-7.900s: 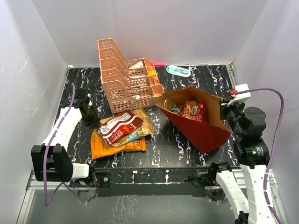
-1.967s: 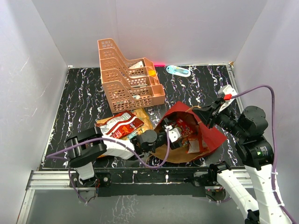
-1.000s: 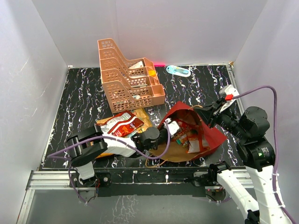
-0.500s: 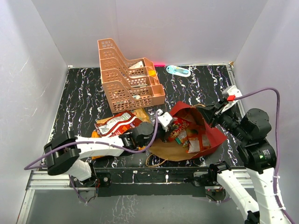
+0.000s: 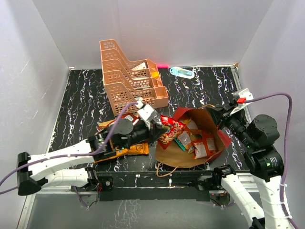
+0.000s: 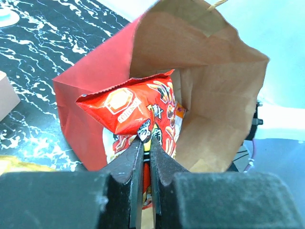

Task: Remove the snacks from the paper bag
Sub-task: Take out the snack from the paper bag, then place the snack at the center of the board.

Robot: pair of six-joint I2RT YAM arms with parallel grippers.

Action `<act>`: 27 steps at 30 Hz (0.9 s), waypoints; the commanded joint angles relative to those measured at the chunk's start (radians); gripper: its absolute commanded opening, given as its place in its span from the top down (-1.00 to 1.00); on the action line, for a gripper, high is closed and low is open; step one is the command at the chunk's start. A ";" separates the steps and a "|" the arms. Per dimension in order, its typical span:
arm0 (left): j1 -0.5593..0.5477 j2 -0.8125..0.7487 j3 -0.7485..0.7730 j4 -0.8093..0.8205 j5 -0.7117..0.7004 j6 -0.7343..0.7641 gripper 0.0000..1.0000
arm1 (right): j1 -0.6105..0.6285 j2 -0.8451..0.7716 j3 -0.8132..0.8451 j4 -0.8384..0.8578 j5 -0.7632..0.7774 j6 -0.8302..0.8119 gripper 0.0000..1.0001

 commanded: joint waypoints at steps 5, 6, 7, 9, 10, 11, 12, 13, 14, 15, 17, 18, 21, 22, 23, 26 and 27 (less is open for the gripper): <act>0.000 -0.216 0.193 -0.604 -0.222 -0.142 1.00 | 0.003 -0.028 0.014 0.111 0.063 0.002 0.85; 0.001 -0.228 0.212 -0.670 -0.302 -0.175 1.00 | 0.003 -0.028 0.014 0.113 0.063 -0.001 0.85; 0.001 -0.233 0.233 -0.746 -0.379 -0.218 1.00 | 0.003 -0.026 0.014 0.114 0.062 -0.005 0.85; 0.002 -0.226 0.264 -0.892 -0.531 -0.312 1.00 | 0.003 -0.025 0.014 0.113 0.061 -0.012 0.85; 0.003 -0.215 0.274 -0.949 -0.580 -0.347 1.00 | 0.003 -0.025 0.013 0.113 0.062 -0.015 0.85; 0.005 -0.203 0.278 -0.997 -0.628 -0.374 1.00 | 0.003 -0.024 0.013 0.113 0.061 -0.017 0.85; 0.011 -0.194 0.278 -1.042 -0.651 -0.411 1.00 | 0.003 -0.023 0.013 0.113 0.060 -0.017 0.85; 0.024 -0.187 0.273 -1.067 -0.656 -0.432 1.00 | 0.003 -0.023 0.014 0.111 0.058 -0.017 0.85; 0.041 -0.181 0.264 -1.071 -0.646 -0.436 1.00 | 0.003 -0.024 0.015 0.110 0.055 -0.017 0.85; 0.073 -0.175 0.253 -1.061 -0.618 -0.424 1.00 | 0.003 -0.025 0.016 0.108 0.054 -0.016 0.85; 0.167 -0.162 0.231 -1.018 -0.519 -0.383 1.00 | 0.003 -0.027 0.016 0.105 0.052 -0.014 0.85; 0.232 -0.152 0.222 -0.991 -0.455 -0.362 1.00 | 0.003 -0.028 0.014 0.104 0.051 -0.014 0.85; 0.420 -0.120 0.203 -0.920 -0.251 -0.302 1.00 | 0.003 -0.030 0.018 0.098 0.052 -0.011 0.85; 0.494 -0.108 0.197 -0.891 -0.195 -0.289 1.00 | 0.003 -0.029 0.020 0.096 0.052 -0.010 0.85; 0.542 -0.098 0.189 -0.873 -0.149 -0.281 1.00 | 0.003 -0.030 0.023 0.095 0.051 -0.010 0.85; 0.694 -0.069 0.159 -0.818 0.008 -0.276 1.00 | 0.003 -0.030 0.028 0.091 0.049 -0.008 0.85; 0.746 -0.059 0.138 -0.791 0.079 -0.279 1.00 | 0.002 -0.029 0.029 0.090 0.048 -0.006 0.85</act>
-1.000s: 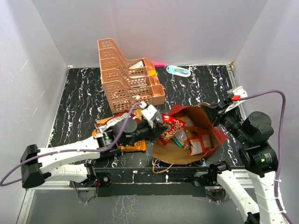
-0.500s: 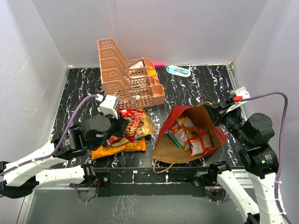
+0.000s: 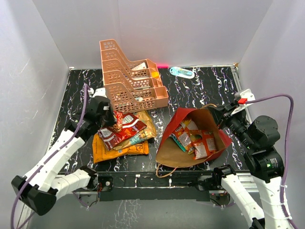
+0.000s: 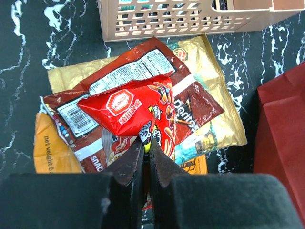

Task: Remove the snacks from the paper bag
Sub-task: Place the snack at the center of the board.

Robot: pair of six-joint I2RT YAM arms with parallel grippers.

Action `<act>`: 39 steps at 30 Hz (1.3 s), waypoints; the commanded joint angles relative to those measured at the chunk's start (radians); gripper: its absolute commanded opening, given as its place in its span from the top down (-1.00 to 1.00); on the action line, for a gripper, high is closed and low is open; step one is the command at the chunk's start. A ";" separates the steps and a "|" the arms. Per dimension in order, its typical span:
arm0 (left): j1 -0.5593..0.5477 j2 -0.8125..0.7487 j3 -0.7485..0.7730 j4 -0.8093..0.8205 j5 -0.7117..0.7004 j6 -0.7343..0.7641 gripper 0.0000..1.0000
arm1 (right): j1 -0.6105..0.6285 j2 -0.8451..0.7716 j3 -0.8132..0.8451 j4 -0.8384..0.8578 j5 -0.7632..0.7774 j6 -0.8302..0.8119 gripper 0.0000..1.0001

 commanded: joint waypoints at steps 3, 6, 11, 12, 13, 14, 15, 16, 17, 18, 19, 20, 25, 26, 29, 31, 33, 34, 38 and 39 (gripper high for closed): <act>0.260 0.037 -0.086 0.147 0.414 0.002 1.00 | 0.002 -0.016 0.037 0.081 0.003 0.005 0.85; 0.343 0.078 -0.143 0.181 0.503 -0.007 1.00 | 0.002 -0.014 0.041 0.079 -0.002 0.007 0.85; 0.393 0.138 -0.232 0.211 0.543 -0.042 1.00 | 0.002 -0.015 0.039 0.082 -0.001 0.009 0.85; 0.395 0.141 -0.252 0.216 0.540 -0.053 1.00 | 0.002 -0.016 0.037 0.084 -0.002 0.012 0.85; 0.396 0.143 -0.271 0.218 0.530 -0.064 1.00 | 0.003 -0.018 0.033 0.088 -0.004 0.015 0.85; 0.397 0.147 -0.286 0.208 0.498 -0.076 1.00 | 0.002 -0.018 0.031 0.092 -0.006 0.018 0.85; 0.399 0.149 -0.299 0.199 0.466 -0.092 1.00 | 0.003 -0.018 0.029 0.094 -0.008 0.019 0.85; 0.400 0.151 -0.314 0.195 0.444 -0.105 1.00 | 0.002 -0.018 0.028 0.094 -0.009 0.021 0.85; 0.400 0.153 -0.331 0.198 0.431 -0.118 1.00 | 0.002 -0.019 0.025 0.094 -0.010 0.021 0.85; 0.400 0.158 -0.346 0.203 0.424 -0.129 1.00 | 0.002 -0.021 0.024 0.094 -0.008 0.020 0.85; 0.400 0.165 -0.359 0.208 0.416 -0.136 1.00 | 0.002 -0.023 0.020 0.094 -0.006 0.018 0.85; 0.401 0.173 -0.370 0.213 0.408 -0.140 1.00 | 0.002 -0.024 0.017 0.095 -0.004 0.018 0.85; 0.400 0.188 -0.389 0.216 0.416 -0.142 0.70 | 0.002 -0.029 0.013 0.095 -0.002 0.016 0.85; 0.400 0.182 -0.382 0.204 0.409 -0.144 0.59 | 0.002 -0.028 0.015 0.093 -0.002 0.015 0.85; 0.400 0.147 -0.351 0.164 0.393 -0.144 0.26 | 0.002 -0.029 0.020 0.088 0.001 0.010 0.85; 0.400 0.116 -0.322 0.131 0.379 -0.141 0.00 | 0.002 -0.029 0.021 0.088 0.002 0.007 0.85; 0.400 0.083 -0.293 0.096 0.362 -0.140 -0.13 | 0.002 -0.028 0.020 0.088 0.003 0.008 0.85; 0.401 0.066 -0.280 0.085 0.362 -0.136 -0.20 | 0.002 -0.028 0.020 0.088 0.003 0.007 0.85; 0.400 -0.021 -0.235 0.053 0.377 -0.145 -0.43 | 0.002 -0.026 0.021 0.082 0.003 0.001 0.85; 0.400 -0.045 -0.223 0.063 0.398 -0.141 -0.50 | 0.002 -0.026 0.021 0.079 0.004 -0.001 0.85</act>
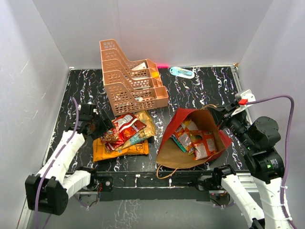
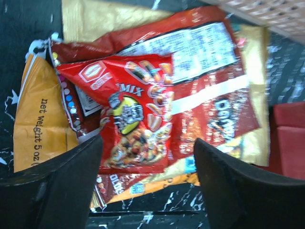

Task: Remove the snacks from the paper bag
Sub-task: Place the snack at the center of the board, then adjust the paper bag at the center of the board.

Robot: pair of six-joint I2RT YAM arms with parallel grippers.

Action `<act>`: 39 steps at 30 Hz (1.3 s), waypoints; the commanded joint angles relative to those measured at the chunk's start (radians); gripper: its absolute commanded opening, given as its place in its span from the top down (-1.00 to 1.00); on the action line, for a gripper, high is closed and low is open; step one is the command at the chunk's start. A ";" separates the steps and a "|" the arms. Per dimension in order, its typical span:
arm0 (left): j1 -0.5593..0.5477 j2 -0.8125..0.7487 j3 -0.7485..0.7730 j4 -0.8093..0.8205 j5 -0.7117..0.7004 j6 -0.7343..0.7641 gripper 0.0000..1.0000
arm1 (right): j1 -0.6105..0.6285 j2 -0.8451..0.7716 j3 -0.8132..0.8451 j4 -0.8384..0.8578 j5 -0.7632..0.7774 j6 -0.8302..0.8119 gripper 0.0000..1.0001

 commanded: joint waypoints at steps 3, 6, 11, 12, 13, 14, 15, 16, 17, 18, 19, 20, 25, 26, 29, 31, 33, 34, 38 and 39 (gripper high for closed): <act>-0.004 -0.163 0.093 0.017 0.125 0.019 -0.77 | 0.002 -0.017 0.025 0.075 0.008 -0.007 0.85; -0.019 -0.175 0.136 0.097 0.268 0.037 -0.79 | 0.002 -0.018 0.028 0.067 0.001 -0.007 0.85; -0.239 -0.178 0.143 0.381 0.424 0.049 -0.87 | 0.001 -0.019 0.009 0.065 -0.119 -0.007 0.85; -0.308 -0.183 0.144 0.423 0.402 0.061 -0.87 | 0.002 -0.023 0.001 0.067 -0.185 -0.017 0.85; -0.387 -0.185 0.145 0.463 0.386 0.075 -0.86 | 0.002 -0.024 -0.013 0.072 -0.276 -0.028 0.85; -0.457 -0.181 0.143 0.500 0.373 0.087 -0.84 | 0.002 -0.024 -0.029 0.075 -0.360 -0.033 0.85; -0.514 -0.175 0.141 0.534 0.360 0.094 -0.82 | 0.002 -0.023 -0.047 0.082 -0.452 -0.030 0.85; -0.569 -0.169 0.132 0.566 0.347 0.097 -0.81 | 0.002 -0.021 -0.071 0.094 -0.526 -0.015 0.85; -0.616 -0.164 0.121 0.602 0.338 0.103 -0.80 | 0.002 -0.018 -0.097 0.106 -0.587 0.012 0.85; -0.661 -0.160 0.104 0.642 0.332 0.107 -0.78 | 0.002 -0.014 -0.125 0.122 -0.625 0.055 0.85; -0.705 -0.155 0.084 0.681 0.322 0.111 -0.77 | 0.002 -0.009 -0.157 0.134 -0.650 0.097 0.85; -0.749 -0.152 0.069 0.712 0.306 0.121 -0.75 | 0.003 -0.001 -0.171 0.130 -0.669 0.116 0.85; -0.994 -0.138 0.006 0.794 0.155 0.221 -0.70 | 0.002 0.017 -0.151 0.064 -0.499 0.134 0.85; -1.042 -0.134 0.001 0.798 0.117 0.241 -0.69 | 0.002 0.014 -0.143 0.065 -0.451 0.135 0.85; -1.163 -0.107 -0.008 0.805 -0.010 0.301 -0.65 | 0.002 0.000 -0.139 0.090 -0.314 0.160 0.85; -1.228 -0.065 -0.004 0.794 -0.081 0.332 -0.62 | 0.002 -0.004 -0.140 0.095 -0.262 0.164 0.85; -1.273 -0.007 -0.001 0.784 -0.150 0.349 -0.47 | 0.002 -0.002 -0.137 0.091 -0.235 0.164 0.85; -1.287 0.030 -0.012 0.807 -0.184 0.355 -0.36 | 0.001 -0.001 -0.135 0.090 -0.228 0.166 0.85; -1.294 0.136 -0.048 0.927 -0.303 0.410 -0.07 | 0.002 0.001 -0.122 0.098 -0.202 0.184 0.85; -1.294 0.171 -0.041 0.959 -0.342 0.435 -0.02 | 0.001 0.002 -0.117 0.102 -0.194 0.191 0.85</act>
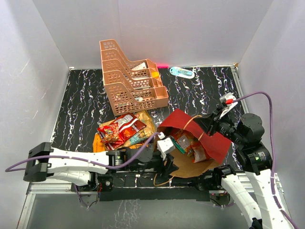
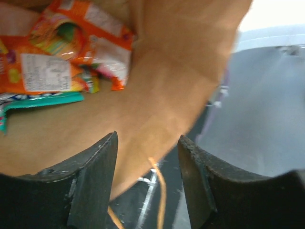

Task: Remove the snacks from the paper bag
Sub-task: Adjust the paper bag at the center of the board.

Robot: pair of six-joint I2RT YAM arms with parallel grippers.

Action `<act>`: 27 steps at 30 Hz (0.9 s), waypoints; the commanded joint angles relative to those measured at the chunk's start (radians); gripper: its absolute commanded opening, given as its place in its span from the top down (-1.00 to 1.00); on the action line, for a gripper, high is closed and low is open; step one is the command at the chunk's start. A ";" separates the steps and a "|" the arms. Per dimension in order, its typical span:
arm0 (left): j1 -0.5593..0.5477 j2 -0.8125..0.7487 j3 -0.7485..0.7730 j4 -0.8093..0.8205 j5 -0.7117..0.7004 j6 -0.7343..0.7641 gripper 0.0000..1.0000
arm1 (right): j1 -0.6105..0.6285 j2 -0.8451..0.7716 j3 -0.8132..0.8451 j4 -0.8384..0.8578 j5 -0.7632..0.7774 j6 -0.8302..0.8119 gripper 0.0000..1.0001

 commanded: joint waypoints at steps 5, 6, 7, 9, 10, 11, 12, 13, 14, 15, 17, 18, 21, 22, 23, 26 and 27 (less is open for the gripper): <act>-0.004 0.296 0.068 0.286 -0.373 0.217 0.28 | 0.002 0.011 0.085 0.071 0.103 0.064 0.85; -0.004 0.337 0.059 0.361 -0.393 0.245 0.31 | 0.002 0.016 0.094 0.072 0.102 0.068 0.85; -0.004 0.378 0.040 0.458 -0.403 0.294 0.36 | 0.002 0.020 0.103 0.074 0.104 0.072 0.85; -0.003 0.458 0.022 0.611 -0.443 0.341 0.42 | 0.002 0.027 0.125 0.081 0.109 0.080 0.85; -0.001 0.497 0.025 0.666 -0.461 0.372 0.44 | 0.002 0.029 0.134 0.084 0.110 0.080 0.85; 0.000 0.539 0.033 0.716 -0.478 0.409 0.48 | 0.001 0.031 0.143 0.085 0.110 0.079 0.85; 0.003 0.595 0.045 0.763 -0.493 0.441 0.51 | 0.002 0.033 0.150 0.086 0.111 0.079 0.85; 0.010 0.642 0.058 0.804 -0.491 0.472 0.54 | 0.002 0.034 0.157 0.086 0.114 0.077 0.85; 0.021 0.689 0.073 0.835 -0.478 0.487 0.56 | 0.001 0.037 0.161 0.087 0.114 0.076 0.85; 0.031 0.730 0.099 0.837 -0.471 0.494 0.59 | 0.002 0.037 0.168 0.088 0.114 0.074 0.85; 0.048 0.805 0.145 0.827 -0.452 0.509 0.64 | 0.002 0.043 0.179 0.088 0.108 0.073 0.85; 0.055 0.834 0.168 0.825 -0.449 0.508 0.68 | 0.002 0.048 0.185 0.085 0.102 0.068 0.85; 0.078 0.901 0.206 0.818 -0.422 0.482 0.70 | 0.001 0.062 0.200 0.061 0.091 0.036 0.85; 0.089 0.922 0.219 0.815 -0.419 0.470 0.70 | 0.002 0.066 0.202 0.054 0.088 0.021 0.85; 0.104 0.942 0.234 0.807 -0.408 0.456 0.70 | 0.002 0.070 0.200 0.045 0.087 0.001 0.85; 0.140 1.001 0.281 0.797 -0.379 0.437 0.69 | 0.002 0.070 0.185 0.023 0.137 -0.052 0.85; 0.147 1.018 0.301 0.797 -0.366 0.441 0.69 | 0.002 0.070 0.181 0.020 0.166 -0.072 0.85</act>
